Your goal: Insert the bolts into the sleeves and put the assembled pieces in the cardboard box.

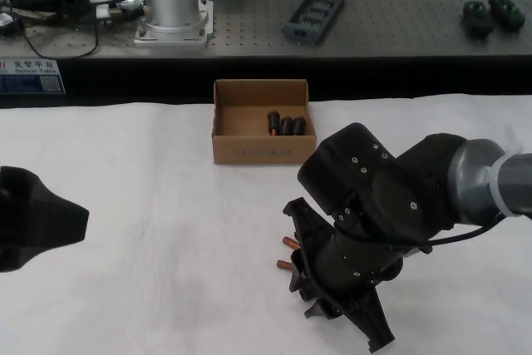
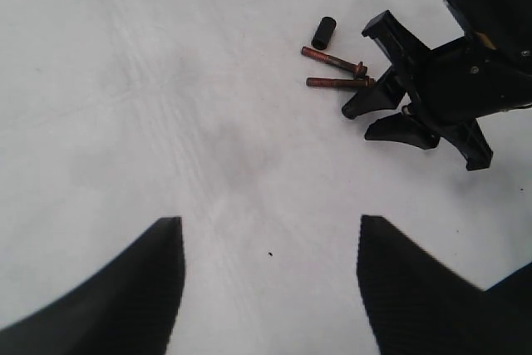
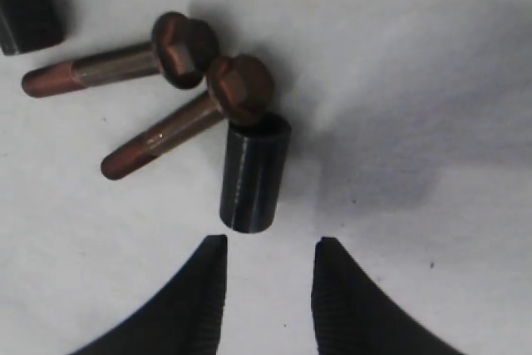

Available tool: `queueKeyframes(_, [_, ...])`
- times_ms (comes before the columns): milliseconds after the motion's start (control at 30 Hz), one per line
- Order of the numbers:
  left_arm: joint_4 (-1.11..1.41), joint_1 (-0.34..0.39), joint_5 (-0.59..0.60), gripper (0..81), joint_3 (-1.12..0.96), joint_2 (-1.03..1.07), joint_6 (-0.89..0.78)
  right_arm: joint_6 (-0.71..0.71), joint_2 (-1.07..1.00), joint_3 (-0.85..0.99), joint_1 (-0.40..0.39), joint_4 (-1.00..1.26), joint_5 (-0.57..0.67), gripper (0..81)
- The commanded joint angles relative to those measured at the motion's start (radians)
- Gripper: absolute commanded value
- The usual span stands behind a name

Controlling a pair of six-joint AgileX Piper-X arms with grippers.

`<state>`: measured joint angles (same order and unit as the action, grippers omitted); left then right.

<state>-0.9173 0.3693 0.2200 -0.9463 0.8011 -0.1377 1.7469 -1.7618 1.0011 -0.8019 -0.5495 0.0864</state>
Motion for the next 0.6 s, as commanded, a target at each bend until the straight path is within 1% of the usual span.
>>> queueKeyframes(0, [0.0, -0.003, -0.014, 44.3, -0.007, -0.005, 0.011, 0.003, -0.004, 0.002, 0.008, 0.018, -0.009, 26.8])
queueKeyframes(267, [0.0, -0.003, -0.014, 44.3, -0.007, -0.005, 0.011, 0.003, -0.007, 0.002, 0.038, 0.018, -0.009, 26.6])
queueKeyframes(433, [0.0, -0.003, -0.014, 44.3, -0.007, -0.005, 0.011, 0.003, -0.01, 0.002, 0.038, 0.018, -0.012, 19.0])
queueKeyframes(567, [0.0, -0.003, -0.014, 44.3, -0.007, -0.005, 0.011, 0.003, -0.023, 0.002, 0.038, 0.047, -0.003, 18.3])
